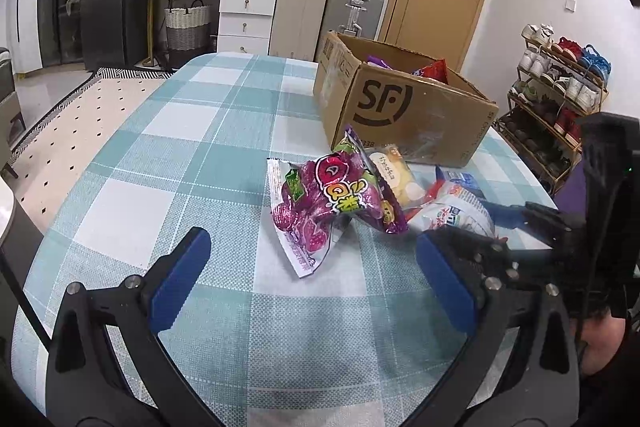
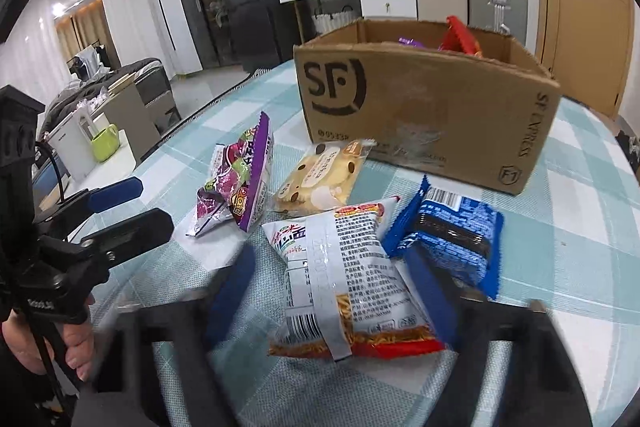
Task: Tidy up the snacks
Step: 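Grasp the white noodle bag with the right gripper while the left gripper grasps the purple candy bag, then lift both bags and carry them over the box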
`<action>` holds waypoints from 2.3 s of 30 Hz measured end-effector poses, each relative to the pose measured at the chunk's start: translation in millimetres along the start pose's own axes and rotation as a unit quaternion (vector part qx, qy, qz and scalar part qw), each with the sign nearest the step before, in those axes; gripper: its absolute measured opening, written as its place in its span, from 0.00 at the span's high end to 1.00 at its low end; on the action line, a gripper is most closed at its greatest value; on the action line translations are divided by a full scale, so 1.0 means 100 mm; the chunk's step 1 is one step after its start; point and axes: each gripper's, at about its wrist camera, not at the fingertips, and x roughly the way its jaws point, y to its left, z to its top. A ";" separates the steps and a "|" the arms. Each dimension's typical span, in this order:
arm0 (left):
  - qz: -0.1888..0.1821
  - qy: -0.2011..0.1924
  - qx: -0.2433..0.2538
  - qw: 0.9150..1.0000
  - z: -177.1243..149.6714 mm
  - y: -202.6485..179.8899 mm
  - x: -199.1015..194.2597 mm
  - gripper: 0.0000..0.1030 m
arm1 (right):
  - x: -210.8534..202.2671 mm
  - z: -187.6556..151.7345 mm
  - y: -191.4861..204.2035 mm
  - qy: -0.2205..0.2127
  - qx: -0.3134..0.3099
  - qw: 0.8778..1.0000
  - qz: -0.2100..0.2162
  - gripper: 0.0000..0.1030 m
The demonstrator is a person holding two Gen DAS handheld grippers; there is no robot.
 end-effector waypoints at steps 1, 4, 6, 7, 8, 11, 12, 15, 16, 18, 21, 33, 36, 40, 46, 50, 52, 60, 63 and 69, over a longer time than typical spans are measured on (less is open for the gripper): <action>-0.001 0.001 -0.001 1.000 0.00 0.00 0.00 0.01 | 0.03 0.00 -0.02 0.005 0.004 1.000 -0.002 0.40; -0.004 0.008 -0.006 1.000 0.00 0.03 0.03 0.01 | 0.06 0.01 -0.06 0.008 0.012 1.000 0.005 0.48; -0.005 0.008 -0.014 1.000 -0.01 0.06 0.03 0.01 | 0.08 0.01 -0.04 0.008 0.011 1.000 0.005 0.51; -0.005 0.008 -0.018 1.000 -0.01 0.08 0.03 0.01 | 0.08 0.01 -0.03 0.007 0.009 1.000 0.002 0.54; -0.005 0.008 -0.022 1.000 -0.01 0.09 0.03 0.01 | 0.07 0.00 -0.02 0.006 0.006 1.000 0.002 0.55; -0.005 0.012 -0.030 0.999 -0.01 0.12 0.06 0.01 | 0.04 0.00 -0.03 -0.003 0.009 1.000 0.001 0.57; -0.005 0.012 -0.031 0.999 -0.01 0.13 0.05 0.01 | 0.00 -0.01 -0.04 -0.007 0.010 1.000 0.002 0.57; -0.002 0.016 -0.032 0.999 -0.01 0.14 0.07 0.01 | -0.12 -0.03 -0.07 -0.035 0.018 0.999 0.009 0.57; -0.001 0.018 -0.031 0.999 -0.01 0.13 0.08 0.01 | -0.15 -0.04 -0.07 -0.043 0.018 0.999 0.009 0.57; 0.002 0.027 -0.030 0.999 -0.01 0.13 0.11 0.01 | -0.26 -0.05 -0.04 -0.070 0.011 0.997 0.008 0.57; 0.002 0.044 -0.027 0.999 -0.02 0.11 0.17 0.01 | -0.42 -0.10 0.05 -0.108 -0.010 0.994 -0.003 0.57; -0.047 0.107 -0.075 0.990 0.28 0.14 0.55 0.01 | -0.58 -0.14 -0.09 -0.142 0.023 0.989 0.017 0.57; -0.065 0.138 -0.119 0.981 0.34 0.21 0.74 0.01 | -0.59 -0.15 -0.11 -0.145 0.028 0.989 0.023 0.57; -0.069 0.140 -0.124 0.980 0.46 0.19 0.84 0.02 | -0.61 -0.15 -0.12 -0.148 0.030 0.988 0.032 0.57; -0.053 0.148 -0.122 0.980 0.51 0.16 0.97 0.15 | -0.61 -0.16 -0.13 -0.151 0.032 0.987 0.035 0.57; -0.045 0.147 -0.098 0.983 0.51 0.10 0.99 0.29 | -0.61 -0.16 -0.13 -0.152 0.035 0.987 0.036 0.57; -0.052 0.145 -0.093 0.984 0.48 0.09 0.95 0.41 | -0.61 -0.16 -0.13 -0.151 0.035 0.987 0.037 0.57; -0.046 0.134 -0.037 0.989 0.45 -0.02 0.84 0.60 | -0.60 -0.15 -0.15 -0.153 0.040 0.987 0.036 0.57; -0.042 0.131 -0.024 0.990 0.45 -0.05 0.80 0.61 | -0.60 -0.15 -0.16 -0.153 0.043 0.987 0.035 0.57; -0.042 0.121 -0.027 0.991 0.44 -0.02 0.70 0.61 | -0.62 -0.16 -0.14 -0.157 0.042 0.986 0.032 0.57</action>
